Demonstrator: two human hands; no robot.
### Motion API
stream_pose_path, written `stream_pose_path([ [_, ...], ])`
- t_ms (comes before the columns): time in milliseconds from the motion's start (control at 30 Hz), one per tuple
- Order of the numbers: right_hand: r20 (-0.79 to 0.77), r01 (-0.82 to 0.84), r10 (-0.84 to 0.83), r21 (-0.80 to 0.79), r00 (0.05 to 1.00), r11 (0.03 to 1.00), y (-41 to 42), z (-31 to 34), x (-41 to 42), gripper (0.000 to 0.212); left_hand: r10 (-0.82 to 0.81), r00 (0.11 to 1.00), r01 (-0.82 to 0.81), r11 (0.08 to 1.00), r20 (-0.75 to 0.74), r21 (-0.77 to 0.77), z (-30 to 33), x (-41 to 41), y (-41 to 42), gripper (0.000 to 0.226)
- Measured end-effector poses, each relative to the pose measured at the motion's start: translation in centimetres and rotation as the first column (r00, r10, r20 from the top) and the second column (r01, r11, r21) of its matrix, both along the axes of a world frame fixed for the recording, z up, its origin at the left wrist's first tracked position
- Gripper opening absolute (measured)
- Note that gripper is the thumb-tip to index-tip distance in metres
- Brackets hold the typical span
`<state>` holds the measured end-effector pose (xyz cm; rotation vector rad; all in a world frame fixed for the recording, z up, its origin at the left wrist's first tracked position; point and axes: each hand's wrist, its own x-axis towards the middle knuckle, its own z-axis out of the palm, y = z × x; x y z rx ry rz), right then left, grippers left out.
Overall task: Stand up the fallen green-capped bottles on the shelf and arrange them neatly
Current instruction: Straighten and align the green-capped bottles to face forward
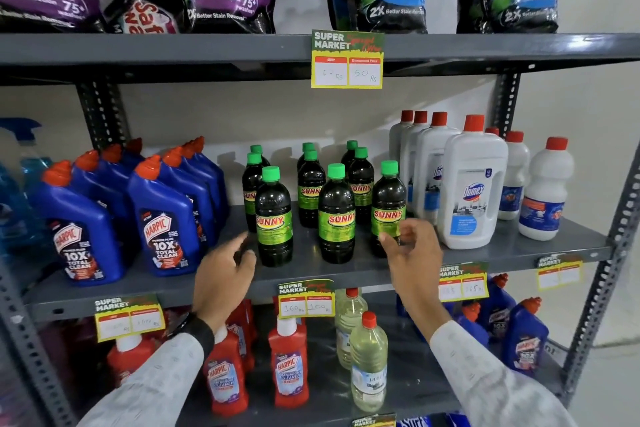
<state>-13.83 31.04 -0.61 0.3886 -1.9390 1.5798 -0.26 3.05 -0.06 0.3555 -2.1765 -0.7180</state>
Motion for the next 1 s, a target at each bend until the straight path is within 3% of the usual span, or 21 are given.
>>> stream_pose_path([
  [100,0.135,-0.205,0.182,0.180,0.974,0.962,-1.8,0.3,1.4,0.057,-0.192,0.981,0.185,0.917,-0.014,0.353,1.2,-0.6,-0.4,0.071],
  [200,0.218,-0.289,0.236,0.257,0.947,0.922,-3.7,0.7,1.4,0.086,-0.336,0.939,0.271,0.857,0.077,0.439,1.7,-1.9,-0.5,0.102],
  [300,0.243,-0.278,0.211,0.286,0.947,0.917,-5.0,1.1,1.1,0.093,-0.317,0.944,0.248,0.865,0.092,0.435,1.6,-2.7,-0.3,0.104],
  [533,0.235,-0.246,0.192,0.228,0.953,0.942,-5.9,1.2,0.8,0.075,-0.280,0.958,0.238,0.891,0.056,0.386,1.8,-2.4,-0.2,0.090],
  [1000,0.245,-0.302,0.246,0.221,0.938,0.927,-8.2,1.1,2.1,0.074,-0.251,0.968,0.227,0.905,0.023,0.360,1.8,0.1,-2.7,0.085],
])
